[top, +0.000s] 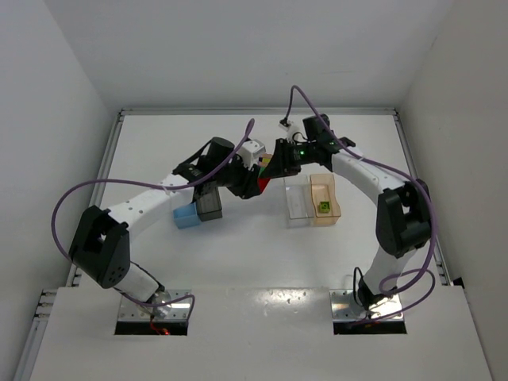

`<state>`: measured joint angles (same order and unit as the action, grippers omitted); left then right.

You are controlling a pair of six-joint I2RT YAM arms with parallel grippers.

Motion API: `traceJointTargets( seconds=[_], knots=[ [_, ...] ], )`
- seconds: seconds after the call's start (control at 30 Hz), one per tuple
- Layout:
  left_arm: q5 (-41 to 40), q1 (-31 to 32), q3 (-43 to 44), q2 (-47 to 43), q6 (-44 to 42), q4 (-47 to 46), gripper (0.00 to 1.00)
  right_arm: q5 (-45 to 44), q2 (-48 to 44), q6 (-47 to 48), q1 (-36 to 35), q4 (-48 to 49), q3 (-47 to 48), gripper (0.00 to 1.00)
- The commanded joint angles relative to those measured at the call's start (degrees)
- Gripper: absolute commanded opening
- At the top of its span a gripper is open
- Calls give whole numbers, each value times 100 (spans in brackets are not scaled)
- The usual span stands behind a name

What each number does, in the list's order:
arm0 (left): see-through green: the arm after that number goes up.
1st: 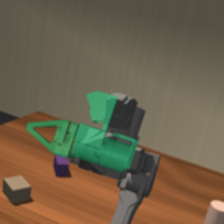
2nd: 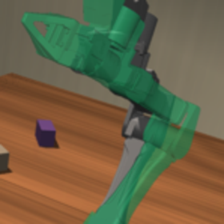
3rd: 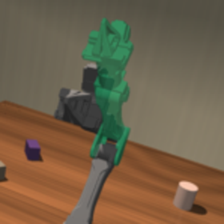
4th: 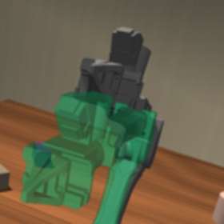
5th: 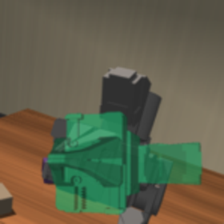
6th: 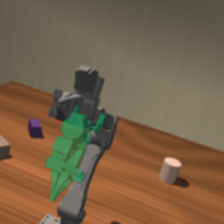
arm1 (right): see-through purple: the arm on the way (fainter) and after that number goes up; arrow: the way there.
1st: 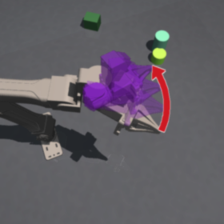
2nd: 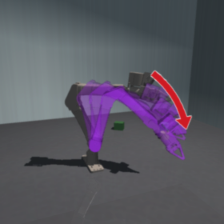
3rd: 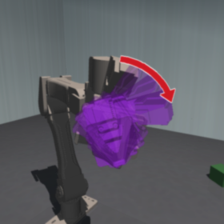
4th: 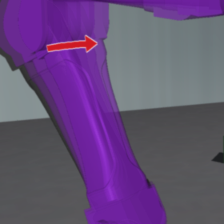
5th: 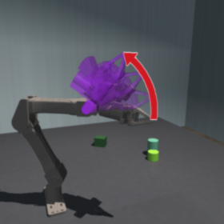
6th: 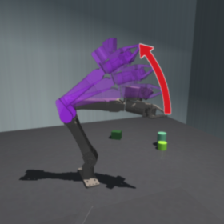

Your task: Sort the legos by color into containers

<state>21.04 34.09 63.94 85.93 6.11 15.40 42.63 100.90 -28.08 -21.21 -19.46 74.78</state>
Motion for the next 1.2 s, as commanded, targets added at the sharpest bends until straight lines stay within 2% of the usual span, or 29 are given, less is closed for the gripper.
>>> traceJointTargets(
  seconds=[0.0, 0.03, 0.07, 0.17, 0.27, 0.3, 0.37, 0.43, 0.5, 0.73, 0.83, 1.0, 1.17],
  knots=[
    [129, 63, 233, -59, 39, -257, 4, -36, 8, 136, -41, 101, 124, 13],
    [129, 63, 233, -59, 39, -257, 4, -36, -53, 136, -41, 153, 124, 5],
    [129, 63, 233, -59, 39, -257, 4, 17, -53, 136, -41, 153, 63, 3],
    [67, 63, 180, -59, 39, -257, 4, 96, -158, 136, -41, 215, -42, 0],
    [14, 63, 110, -111, 39, -257, 23, 228, -298, 188, -41, 285, -112, 0],
    [14, 63, 110, -164, -21, -257, 44, 298, -299, 188, 20, 285, -174, 0],
    [14, 63, -65, -331, -22, -309, 68, 430, -448, 241, 73, 285, -227, 0],
    [57, -7, -136, -445, -92, -309, 74, 483, -518, 372, 126, 285, -297, 0],
    [347, -244, -189, -525, -92, -309, 77, 615, -589, 487, 126, 285, -359, 0],
    [3401, -1132, -189, -420, 21, -362, 77, 1728, -704, 1094, 232, 180, -465, 0],
    [4317, -1325, -189, -192, 250, -660, 77, 2378, -704, 1330, 284, 180, -465, 0],
    [5216, -1396, -189, 81, 1093, -1459, 75, 2873, -510, 1516, 284, 92, -465, 0],
    [5358, -1396, -242, 204, 1683, -2014, 75, 2988, -405, 1516, 284, 92, -342, 0]
  ],
)
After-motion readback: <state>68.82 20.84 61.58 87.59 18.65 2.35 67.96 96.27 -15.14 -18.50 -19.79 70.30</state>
